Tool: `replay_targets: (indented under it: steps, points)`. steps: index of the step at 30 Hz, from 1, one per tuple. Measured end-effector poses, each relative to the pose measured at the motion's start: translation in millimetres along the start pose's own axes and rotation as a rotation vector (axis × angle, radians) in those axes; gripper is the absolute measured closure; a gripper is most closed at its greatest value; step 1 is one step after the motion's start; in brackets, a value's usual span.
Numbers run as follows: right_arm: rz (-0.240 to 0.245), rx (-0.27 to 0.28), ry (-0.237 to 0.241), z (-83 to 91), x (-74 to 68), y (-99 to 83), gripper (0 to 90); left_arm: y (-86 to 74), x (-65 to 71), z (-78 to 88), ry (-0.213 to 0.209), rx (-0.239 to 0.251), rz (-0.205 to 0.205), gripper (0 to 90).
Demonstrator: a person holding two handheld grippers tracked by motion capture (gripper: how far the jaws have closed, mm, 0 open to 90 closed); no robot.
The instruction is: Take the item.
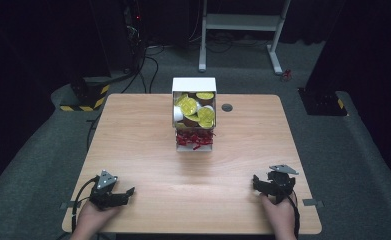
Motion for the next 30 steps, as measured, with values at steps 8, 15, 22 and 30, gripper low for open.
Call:
replay_targets:
  steps: [8, 15, 22, 30]
  points:
    - [0.009, 0.001, 0.013, 1.2, -0.4, -0.8, 7.9, 0.1, -0.4, 0.1, 0.003, 0.003, 0.000, 17.7]
    - [0.013, 0.003, 0.018, 1.7, -0.5, -1.0, 7.8, 0.0, -0.7, 0.1, 0.001, 0.002, 0.001, 17.8]
    - [0.018, 0.003, 0.026, 2.0, -0.2, -1.2, 7.9, -0.2, -1.0, 0.3, 0.010, 0.001, 0.006, 17.4]
    - [0.019, -0.007, 0.035, 3.1, 0.3, -1.3, 9.3, -0.6, -1.7, 0.8, 0.019, -0.002, 0.006, 16.6]
Point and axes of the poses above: each handheld gripper's, and its own axes: z roughly backward along the jaws, y roughly out of its top, x roughly to its right, the point moved 8 cm from there along -z, roughly forward along the jaws, and after that the axes turned 13 degrees about x, right-handed, at the moved point
